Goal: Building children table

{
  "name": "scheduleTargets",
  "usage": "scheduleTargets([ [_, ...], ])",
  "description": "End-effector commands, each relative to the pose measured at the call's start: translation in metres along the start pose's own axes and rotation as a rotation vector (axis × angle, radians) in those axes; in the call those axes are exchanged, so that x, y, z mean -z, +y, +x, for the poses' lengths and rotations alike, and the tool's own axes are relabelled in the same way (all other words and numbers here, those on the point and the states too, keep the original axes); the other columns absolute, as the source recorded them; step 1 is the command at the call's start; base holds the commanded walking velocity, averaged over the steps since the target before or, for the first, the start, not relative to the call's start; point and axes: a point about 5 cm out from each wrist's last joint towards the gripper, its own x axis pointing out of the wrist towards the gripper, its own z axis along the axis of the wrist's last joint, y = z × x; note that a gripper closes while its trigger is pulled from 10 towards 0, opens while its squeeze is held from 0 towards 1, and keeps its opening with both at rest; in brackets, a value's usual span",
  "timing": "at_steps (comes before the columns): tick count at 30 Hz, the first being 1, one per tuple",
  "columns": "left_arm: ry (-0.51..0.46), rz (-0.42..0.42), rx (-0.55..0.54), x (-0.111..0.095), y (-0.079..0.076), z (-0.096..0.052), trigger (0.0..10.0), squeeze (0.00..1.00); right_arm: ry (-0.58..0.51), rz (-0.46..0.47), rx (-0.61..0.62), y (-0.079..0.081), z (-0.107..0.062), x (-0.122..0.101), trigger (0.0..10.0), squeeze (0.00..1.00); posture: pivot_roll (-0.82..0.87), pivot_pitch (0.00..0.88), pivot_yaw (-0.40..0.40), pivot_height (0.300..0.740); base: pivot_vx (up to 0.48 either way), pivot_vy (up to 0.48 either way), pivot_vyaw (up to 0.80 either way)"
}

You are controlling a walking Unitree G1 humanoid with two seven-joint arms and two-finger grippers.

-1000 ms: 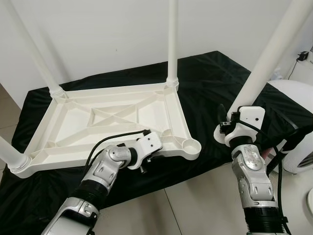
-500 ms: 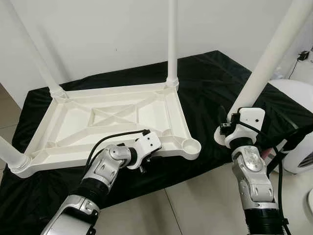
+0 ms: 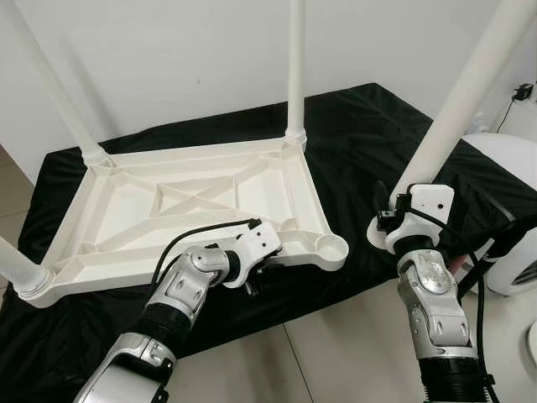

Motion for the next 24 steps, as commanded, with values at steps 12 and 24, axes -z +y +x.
scheduleTargets([
  [12,-0.002,0.059,0.184,0.008,-0.022,-0.013,0.0,0.00,-0.005,-0.001,0.003,0.002,-0.001,-0.002,10.0,0.00,-0.15,0.049,0.120,0.740,0.000,0.000,0.00],
  [24,0.028,0.047,0.181,0.013,-0.024,-0.022,10.0,0.00,-0.003,0.001,0.004,0.002,0.000,-0.001,10.0,0.00,-0.14,0.057,0.115,0.740,0.000,0.000,0.00],
])
